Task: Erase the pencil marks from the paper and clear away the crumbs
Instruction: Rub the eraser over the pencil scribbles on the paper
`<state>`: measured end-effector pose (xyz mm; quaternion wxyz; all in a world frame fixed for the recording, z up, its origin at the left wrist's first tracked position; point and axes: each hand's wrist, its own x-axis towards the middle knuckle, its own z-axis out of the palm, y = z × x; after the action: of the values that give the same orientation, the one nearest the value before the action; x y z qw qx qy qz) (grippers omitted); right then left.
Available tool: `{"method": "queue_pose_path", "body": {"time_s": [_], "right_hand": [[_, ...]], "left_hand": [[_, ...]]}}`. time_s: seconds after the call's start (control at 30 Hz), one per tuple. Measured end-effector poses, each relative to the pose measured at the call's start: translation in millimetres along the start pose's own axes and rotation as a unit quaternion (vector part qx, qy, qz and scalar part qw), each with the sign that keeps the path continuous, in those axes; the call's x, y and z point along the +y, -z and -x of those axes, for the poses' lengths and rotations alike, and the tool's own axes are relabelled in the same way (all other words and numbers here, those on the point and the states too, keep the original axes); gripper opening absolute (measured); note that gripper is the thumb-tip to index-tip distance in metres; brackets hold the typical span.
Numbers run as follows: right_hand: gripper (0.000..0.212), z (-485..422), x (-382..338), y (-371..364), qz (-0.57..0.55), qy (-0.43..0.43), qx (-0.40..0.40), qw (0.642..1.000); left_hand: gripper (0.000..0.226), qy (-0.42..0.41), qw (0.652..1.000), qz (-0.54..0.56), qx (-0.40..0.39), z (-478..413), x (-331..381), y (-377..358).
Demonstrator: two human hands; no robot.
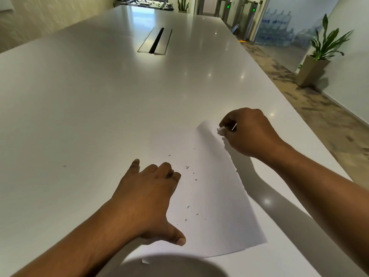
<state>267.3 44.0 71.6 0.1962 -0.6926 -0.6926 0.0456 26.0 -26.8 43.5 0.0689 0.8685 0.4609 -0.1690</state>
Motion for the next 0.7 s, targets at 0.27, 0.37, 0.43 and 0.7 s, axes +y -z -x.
{"method": "queue_pose_path", "body": {"time_s": [0.27, 0.37, 0.43, 0.7], "right_hand": [[0.009, 8.8, 14.0, -2.0, 0.007, -0.019, 0.027, 0.999], [0.011, 23.1, -0.8, 1.8, -0.052, 0.019, 0.021, 0.998], [0.014, 43.1, -14.2, -1.2, -0.082, 0.065, -0.065, 0.992], [0.009, 67.6, -12.6, -18.2, -0.06, 0.034, -0.178, 0.982]], "left_hand": [[0.112, 0.001, 1.0, 0.016, 0.013, 1.2, -2.0, -2.5], [0.115, 0.003, 0.999, 0.039, 0.021, 3.0, -4.3, -5.5], [0.117, 0.003, 0.998, 0.053, 0.029, 4.6, -5.8, -7.6], [0.121, 0.002, 0.998, 0.058, 0.03, 5.3, -7.9, -10.1]]}}
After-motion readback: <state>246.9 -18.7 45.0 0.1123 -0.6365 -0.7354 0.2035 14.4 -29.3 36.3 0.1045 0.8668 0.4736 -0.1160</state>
